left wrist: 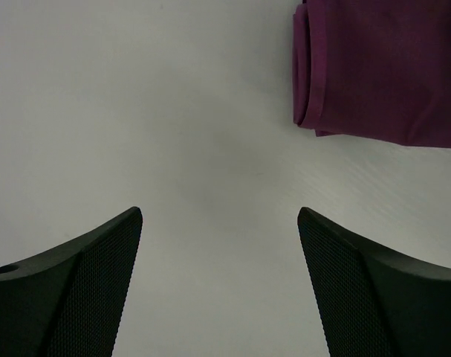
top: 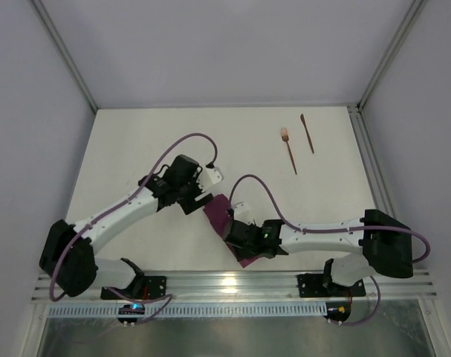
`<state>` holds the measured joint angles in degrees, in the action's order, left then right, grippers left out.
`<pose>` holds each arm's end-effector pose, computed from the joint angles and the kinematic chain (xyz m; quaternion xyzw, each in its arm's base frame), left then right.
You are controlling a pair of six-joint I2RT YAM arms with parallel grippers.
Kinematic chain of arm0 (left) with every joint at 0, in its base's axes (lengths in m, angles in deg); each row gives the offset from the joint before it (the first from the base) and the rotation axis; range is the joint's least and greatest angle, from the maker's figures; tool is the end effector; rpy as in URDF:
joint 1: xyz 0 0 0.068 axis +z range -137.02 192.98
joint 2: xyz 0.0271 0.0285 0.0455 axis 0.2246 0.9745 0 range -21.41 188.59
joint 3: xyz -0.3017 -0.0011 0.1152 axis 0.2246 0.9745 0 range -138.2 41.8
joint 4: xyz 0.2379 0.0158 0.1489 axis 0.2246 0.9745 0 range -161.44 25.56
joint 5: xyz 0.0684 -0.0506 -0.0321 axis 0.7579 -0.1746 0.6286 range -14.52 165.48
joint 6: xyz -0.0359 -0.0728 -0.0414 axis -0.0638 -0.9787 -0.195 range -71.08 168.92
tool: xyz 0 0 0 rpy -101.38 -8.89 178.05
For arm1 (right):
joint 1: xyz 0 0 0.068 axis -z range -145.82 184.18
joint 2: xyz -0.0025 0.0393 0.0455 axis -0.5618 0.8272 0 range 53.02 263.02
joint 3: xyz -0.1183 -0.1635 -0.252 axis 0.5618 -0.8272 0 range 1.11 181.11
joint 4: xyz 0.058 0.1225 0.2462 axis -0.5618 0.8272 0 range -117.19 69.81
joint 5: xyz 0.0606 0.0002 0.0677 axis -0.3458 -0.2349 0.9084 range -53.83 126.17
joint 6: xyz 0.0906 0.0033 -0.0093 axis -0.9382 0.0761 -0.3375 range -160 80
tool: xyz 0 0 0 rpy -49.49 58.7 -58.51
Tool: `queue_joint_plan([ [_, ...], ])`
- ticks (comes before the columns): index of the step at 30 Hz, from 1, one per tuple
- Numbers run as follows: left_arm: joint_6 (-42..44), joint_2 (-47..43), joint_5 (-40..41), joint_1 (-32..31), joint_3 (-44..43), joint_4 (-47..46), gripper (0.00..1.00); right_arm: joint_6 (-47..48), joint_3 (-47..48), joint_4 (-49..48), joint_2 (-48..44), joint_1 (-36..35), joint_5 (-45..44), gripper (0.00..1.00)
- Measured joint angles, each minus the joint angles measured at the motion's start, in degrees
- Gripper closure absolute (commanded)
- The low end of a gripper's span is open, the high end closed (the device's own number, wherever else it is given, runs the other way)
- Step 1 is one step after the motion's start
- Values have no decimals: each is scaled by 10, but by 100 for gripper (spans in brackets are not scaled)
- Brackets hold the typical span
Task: Fold the napkin into a case and place the utensils inside
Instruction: Smooth out the smaller rectangle-folded napkin at the center of the board.
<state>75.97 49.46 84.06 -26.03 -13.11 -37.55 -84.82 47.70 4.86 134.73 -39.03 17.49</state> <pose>0.2318 -0.1722 0.2780 0.4890 0.7993 0.0342 0.3477 0.1074 0.2653 0.1823 -0.2061 0.9456 0.0855 0.2368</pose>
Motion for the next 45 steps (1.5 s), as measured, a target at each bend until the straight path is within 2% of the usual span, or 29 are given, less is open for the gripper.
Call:
queue_joint_plan([
  [2,-13,62,-46,20,3,-22,13,5,-2,-17,6,1,3,58],
  [3,-19,81,-65,26,7,-33,14,10,-2,-29,13,1,5,66],
  [7,-44,114,-130,39,15,-59,22,13,-2,-61,53,1,13,83],
  [9,-59,127,-166,50,15,-78,25,14,3,-63,67,0,9,84],
  [13,-83,148,-236,90,15,-102,23,18,17,-64,82,-2,7,90],
  [15,-90,152,-263,101,15,-110,22,20,17,-74,85,-3,9,96],
  [19,-102,163,-295,101,15,-123,23,19,18,-90,89,-6,6,96],
  [22,-106,177,-308,100,15,-130,33,19,20,-95,91,-15,-1,96],
  [23,-107,182,-310,100,15,-132,43,19,20,-97,90,-17,-4,96],
  [26,-113,195,-311,100,15,-137,56,25,21,-102,88,-21,-9,96],
  [29,-119,218,-304,100,9,-136,62,36,21,-113,84,-24,-12,96],
  [32,-125,249,-285,100,-12,-129,66,44,16,-134,84,-25,-10,90],
  [38,-127,283,-267,100,-40,-112,66,61,3,-160,78,-26,-1,75],
  [41,-127,282,-260,100,-40,-111,67,84,5,-160,49,-26,0,71],
  [45,-127,282,-254,100,-40,-111,67,116,23,-191,1,-18,3,72],
])
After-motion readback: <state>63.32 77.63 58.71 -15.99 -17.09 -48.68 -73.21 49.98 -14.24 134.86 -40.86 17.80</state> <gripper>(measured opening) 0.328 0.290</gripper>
